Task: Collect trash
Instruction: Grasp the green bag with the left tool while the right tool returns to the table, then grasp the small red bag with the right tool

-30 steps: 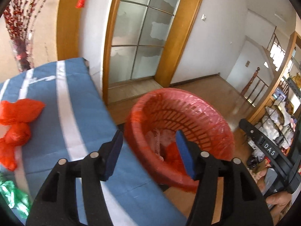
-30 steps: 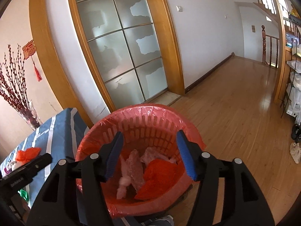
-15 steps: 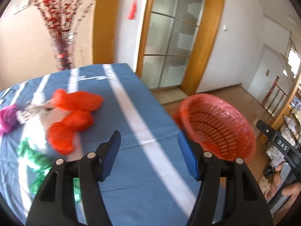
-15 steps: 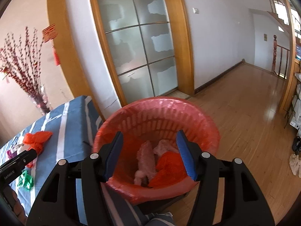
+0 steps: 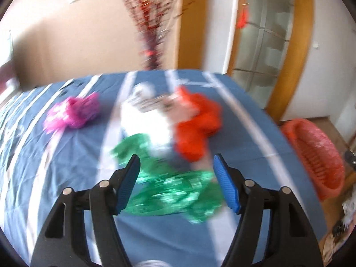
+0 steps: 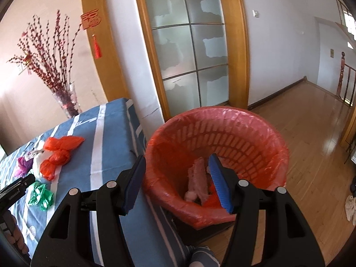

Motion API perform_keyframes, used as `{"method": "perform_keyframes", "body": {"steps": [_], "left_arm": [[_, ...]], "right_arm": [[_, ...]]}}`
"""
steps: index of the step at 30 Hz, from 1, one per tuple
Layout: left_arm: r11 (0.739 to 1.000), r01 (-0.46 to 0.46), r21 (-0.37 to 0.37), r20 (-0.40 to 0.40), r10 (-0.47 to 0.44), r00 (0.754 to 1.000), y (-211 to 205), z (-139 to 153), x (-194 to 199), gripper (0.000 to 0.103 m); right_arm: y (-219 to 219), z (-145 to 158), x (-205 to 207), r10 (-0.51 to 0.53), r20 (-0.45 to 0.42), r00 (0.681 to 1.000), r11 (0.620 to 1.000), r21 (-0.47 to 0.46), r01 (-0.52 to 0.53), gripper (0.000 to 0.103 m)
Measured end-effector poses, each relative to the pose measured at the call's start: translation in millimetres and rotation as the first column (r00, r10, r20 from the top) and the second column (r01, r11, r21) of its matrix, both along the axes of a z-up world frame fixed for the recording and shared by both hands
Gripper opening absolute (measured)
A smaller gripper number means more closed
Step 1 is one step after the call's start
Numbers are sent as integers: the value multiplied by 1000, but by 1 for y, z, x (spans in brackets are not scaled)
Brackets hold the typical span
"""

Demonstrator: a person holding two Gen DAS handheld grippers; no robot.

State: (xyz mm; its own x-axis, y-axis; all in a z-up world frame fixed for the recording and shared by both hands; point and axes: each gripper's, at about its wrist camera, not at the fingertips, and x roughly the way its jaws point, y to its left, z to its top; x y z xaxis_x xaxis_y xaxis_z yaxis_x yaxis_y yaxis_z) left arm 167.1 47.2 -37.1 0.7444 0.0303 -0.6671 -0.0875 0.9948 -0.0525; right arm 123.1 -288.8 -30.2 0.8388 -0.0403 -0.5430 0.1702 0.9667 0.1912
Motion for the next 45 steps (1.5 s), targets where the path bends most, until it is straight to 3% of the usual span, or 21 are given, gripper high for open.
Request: {"method": "perform_keyframes", "body": {"steps": [7,16,21,26,31,34,40,45], "left_arm": [[996,-68,-52,-105,62,993,26,-22,15,67],[992,-52,-118,-128,37,991,28,-28,16,49],[982,-62,-179,-127,39,991,30,-28,20,50],[982,-67,-177,-116,47,992,26,-29,24,51],[973,-44,-225,-109,20,994,34,-31,23,30],[974,-34,-223,-99,12,995,39,-29,16,22],[981,-47,-189,-77,33,996,60,-22,1,22],[990,-76,-117,-37,72,997,80,-11,-9,22]], "right_arm": [[17,0,2,35,-7,999,999,-9,-35,59],[27,0,4,53,-13,999,999,-15,-53,59],[38,-1,5,78,-17,997,997,-18,-79,59],[49,-1,7,103,-22,994,994,-31,-104,59],[54,0,7,113,-22,993,993,-38,-114,59],[57,1,8,120,-21,993,992,-40,-121,59],[70,1,12,153,-25,988,987,-46,-154,59],[92,3,20,205,-28,978,978,-40,-206,59]]}}
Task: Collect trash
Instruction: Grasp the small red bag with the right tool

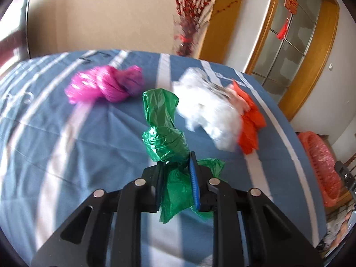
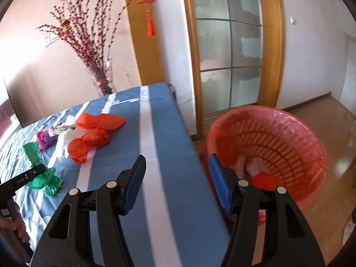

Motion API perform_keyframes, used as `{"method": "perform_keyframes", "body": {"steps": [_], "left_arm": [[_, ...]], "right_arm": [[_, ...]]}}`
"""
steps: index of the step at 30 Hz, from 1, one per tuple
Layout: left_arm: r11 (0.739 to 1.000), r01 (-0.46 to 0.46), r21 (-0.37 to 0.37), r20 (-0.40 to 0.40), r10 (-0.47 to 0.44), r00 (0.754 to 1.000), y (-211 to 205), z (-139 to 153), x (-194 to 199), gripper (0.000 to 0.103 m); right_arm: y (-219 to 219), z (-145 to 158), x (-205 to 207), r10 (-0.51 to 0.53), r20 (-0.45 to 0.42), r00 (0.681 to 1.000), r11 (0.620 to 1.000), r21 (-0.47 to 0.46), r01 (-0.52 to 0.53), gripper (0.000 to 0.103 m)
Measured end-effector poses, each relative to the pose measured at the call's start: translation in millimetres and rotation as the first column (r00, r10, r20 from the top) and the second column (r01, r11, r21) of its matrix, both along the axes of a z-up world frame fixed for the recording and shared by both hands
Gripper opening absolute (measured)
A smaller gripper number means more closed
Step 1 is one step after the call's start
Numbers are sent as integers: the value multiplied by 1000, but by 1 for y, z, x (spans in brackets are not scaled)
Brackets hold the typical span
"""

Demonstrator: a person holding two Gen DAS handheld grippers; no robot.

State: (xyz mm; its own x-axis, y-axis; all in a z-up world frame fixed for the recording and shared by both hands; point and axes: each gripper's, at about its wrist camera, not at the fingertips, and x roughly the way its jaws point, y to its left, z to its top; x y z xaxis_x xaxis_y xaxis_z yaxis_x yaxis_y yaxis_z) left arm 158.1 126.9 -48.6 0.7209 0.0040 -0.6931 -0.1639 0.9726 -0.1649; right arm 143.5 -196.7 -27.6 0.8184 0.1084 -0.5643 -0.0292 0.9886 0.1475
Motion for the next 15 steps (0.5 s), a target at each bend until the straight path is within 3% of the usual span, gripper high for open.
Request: {"method": "perform_keyframes", "body": {"steps": [8,15], "left_arm": [[998,-66,23,27,66,997,37,9,8,22],[996,-74,44,64,72,995,59,21,21,22]], "right_arm": [[56,0,28,130,-29,991,991,42,-128,59],[107,-8,59,216,-77,973,974,84,-210,51]]}}
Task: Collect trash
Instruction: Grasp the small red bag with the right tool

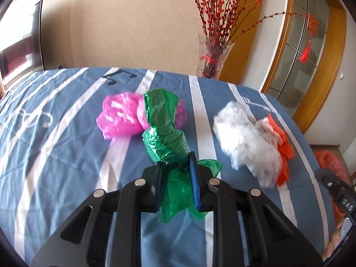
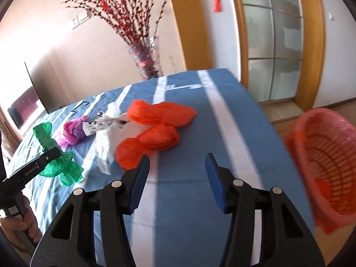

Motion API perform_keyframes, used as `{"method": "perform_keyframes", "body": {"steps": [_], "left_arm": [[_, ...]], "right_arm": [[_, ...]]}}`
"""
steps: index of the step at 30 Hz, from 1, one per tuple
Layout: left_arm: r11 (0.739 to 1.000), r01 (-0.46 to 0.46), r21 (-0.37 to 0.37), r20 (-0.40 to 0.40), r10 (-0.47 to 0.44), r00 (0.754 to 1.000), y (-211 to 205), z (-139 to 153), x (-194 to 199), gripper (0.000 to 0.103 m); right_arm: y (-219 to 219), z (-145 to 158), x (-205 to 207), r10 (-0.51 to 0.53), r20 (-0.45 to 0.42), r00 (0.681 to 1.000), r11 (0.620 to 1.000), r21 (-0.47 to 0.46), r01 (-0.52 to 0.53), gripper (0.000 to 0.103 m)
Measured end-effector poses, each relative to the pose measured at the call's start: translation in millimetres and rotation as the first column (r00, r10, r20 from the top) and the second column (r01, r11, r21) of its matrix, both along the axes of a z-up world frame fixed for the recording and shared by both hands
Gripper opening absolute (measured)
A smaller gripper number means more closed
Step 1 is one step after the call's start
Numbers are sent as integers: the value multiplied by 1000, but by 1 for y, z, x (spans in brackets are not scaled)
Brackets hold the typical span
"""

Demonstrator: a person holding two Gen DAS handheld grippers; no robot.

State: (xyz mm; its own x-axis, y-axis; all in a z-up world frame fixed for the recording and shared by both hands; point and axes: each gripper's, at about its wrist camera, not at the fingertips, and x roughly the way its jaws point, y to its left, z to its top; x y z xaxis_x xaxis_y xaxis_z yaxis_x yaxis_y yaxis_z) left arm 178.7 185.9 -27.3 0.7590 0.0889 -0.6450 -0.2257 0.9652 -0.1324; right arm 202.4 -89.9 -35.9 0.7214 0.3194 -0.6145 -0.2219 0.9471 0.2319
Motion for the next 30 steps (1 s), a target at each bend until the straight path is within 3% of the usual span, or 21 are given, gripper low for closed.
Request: {"method": "perform_keyframes", "body": {"steps": [7,14,18,19,30], "left_arm": [[1000,27,6,35,-28,999,5,13,15,22],[998,62,1,22,-62,998,-1,8,32,22],[997,76,-5,9,-76,997,-5,5,36,22],[997,78,-7,7,-78,997,-6,5,37,22],[995,97,-9,22,-97,995,-19,15,21,22]], "right_arm": [[25,-6,37,-30,-70,997,996,76,35,49],[39,-24,62,-66,-158,985,996,54,75,49],[37,-31,60,-47,-182,982,997,51,57,20],[37,-32,58,-47,-178,983,997,44,56,18],[1,-18,32,-83,-130,988,995,51,91,14]]}}
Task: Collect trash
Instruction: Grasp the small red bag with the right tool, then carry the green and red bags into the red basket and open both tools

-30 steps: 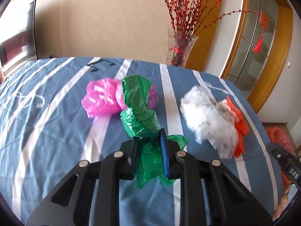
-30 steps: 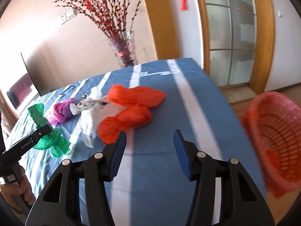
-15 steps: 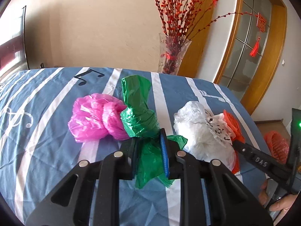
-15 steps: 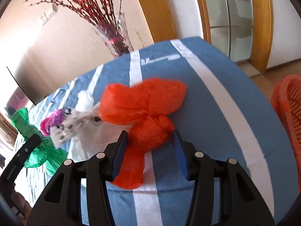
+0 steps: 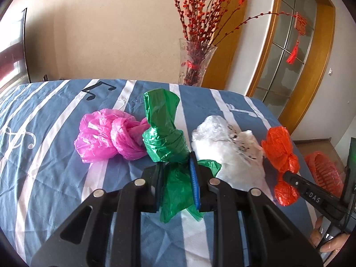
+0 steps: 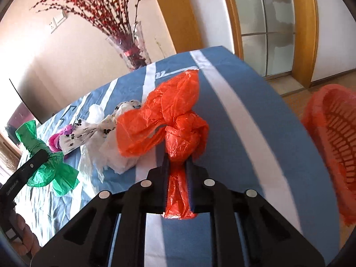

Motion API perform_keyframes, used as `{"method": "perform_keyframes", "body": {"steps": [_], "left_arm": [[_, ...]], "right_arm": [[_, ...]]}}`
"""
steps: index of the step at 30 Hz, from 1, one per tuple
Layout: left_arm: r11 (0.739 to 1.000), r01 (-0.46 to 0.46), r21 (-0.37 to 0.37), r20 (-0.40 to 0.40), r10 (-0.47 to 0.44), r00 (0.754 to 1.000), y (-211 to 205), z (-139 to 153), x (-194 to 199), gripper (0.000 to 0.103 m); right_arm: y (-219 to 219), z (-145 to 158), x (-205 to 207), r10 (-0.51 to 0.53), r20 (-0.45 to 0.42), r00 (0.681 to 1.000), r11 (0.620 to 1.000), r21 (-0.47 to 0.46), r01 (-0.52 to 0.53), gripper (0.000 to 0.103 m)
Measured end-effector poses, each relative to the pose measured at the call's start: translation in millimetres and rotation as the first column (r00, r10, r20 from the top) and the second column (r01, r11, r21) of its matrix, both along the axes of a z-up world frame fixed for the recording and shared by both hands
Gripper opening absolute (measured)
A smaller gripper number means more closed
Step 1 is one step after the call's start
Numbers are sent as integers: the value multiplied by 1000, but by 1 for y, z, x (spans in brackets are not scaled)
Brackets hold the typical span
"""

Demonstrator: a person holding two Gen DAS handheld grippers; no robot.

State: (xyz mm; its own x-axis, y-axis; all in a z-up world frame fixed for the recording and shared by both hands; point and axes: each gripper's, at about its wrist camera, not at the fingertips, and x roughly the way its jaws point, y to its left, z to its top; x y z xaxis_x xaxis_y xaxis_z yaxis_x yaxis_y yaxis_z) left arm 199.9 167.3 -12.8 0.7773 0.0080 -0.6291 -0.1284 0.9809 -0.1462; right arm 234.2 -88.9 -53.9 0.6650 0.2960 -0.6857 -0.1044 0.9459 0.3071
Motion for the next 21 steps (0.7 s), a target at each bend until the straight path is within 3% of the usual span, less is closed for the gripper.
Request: {"method": "perform_keyframes", "body": {"steps": [10,21], "left_arm": [[998,56,-5,13,-56,998,-31,14,-14,22],[986,167,-14,15,-167,986,-97,23,-21,22]], "right_arm": [[-47,15,-36,-56,59,997,998,-7,57,14],[-91,26,-59,-127,100,987,992,14,127,14]]}}
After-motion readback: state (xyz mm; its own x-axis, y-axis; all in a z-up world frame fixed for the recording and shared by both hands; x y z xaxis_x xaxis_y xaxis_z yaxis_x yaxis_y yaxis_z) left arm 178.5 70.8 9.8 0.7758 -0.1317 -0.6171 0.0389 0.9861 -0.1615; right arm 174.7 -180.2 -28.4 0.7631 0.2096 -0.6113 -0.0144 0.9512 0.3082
